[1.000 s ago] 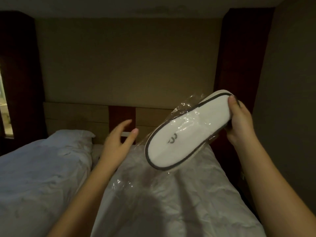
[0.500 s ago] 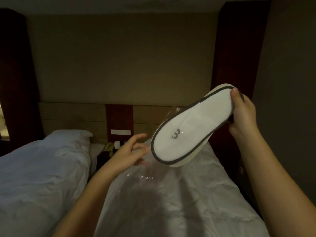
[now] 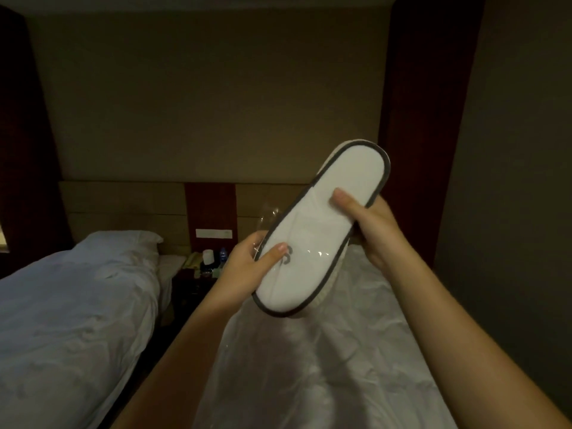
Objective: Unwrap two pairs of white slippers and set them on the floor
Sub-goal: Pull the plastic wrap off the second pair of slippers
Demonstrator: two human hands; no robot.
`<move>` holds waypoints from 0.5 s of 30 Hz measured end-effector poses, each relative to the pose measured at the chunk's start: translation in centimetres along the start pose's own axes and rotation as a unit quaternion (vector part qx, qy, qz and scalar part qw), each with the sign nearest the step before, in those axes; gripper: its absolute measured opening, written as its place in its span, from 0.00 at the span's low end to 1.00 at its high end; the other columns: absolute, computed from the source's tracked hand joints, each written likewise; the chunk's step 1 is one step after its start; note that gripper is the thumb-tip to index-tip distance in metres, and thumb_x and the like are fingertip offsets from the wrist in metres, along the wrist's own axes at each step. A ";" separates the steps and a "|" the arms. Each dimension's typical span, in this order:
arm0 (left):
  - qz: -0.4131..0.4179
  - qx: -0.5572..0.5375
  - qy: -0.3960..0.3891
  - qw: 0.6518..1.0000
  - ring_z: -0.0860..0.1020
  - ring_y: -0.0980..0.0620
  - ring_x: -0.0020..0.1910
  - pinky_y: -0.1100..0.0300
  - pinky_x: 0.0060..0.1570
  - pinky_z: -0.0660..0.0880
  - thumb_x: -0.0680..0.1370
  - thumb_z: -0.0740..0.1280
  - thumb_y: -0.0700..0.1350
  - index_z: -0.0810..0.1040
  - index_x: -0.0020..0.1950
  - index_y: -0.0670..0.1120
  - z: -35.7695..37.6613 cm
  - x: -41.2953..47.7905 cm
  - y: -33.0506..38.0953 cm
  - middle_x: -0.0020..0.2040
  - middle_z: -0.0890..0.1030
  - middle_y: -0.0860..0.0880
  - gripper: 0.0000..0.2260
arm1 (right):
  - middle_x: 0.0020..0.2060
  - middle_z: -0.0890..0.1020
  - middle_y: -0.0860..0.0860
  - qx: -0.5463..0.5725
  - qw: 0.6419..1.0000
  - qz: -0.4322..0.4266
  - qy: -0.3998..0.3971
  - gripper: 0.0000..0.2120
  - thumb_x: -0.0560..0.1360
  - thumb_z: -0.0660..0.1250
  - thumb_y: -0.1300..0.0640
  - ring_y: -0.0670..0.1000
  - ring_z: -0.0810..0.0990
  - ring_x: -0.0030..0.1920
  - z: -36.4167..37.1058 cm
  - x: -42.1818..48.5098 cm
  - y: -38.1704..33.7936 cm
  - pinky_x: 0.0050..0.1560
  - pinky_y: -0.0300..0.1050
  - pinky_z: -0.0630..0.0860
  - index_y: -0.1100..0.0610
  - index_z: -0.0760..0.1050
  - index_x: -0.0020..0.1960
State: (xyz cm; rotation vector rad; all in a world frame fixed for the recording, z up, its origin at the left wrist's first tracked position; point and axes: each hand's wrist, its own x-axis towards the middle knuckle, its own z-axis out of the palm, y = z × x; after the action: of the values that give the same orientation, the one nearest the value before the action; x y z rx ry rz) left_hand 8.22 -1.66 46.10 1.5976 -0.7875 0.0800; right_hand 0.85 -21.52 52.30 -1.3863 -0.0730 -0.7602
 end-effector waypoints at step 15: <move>-0.131 -0.044 -0.057 0.989 0.83 0.56 0.49 0.55 0.51 0.80 0.65 0.70 0.64 0.81 0.47 0.63 1.4 -4.3 -8.6 0.48 0.85 0.57 0.13 | 0.56 0.83 0.46 -0.075 0.992 0.099 -0.014 0.32 0.63 0.79 0.55 0.47 0.84 0.53 -0.9 -2.7 10.3 0.47 0.42 0.82 0.51 0.73 0.65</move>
State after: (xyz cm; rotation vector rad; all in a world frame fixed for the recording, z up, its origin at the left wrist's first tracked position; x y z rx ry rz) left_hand 8.93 -1.25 36.39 1.6175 -0.6526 -0.2349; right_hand 3.83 -21.24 42.08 -1.5225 0.1001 -0.5898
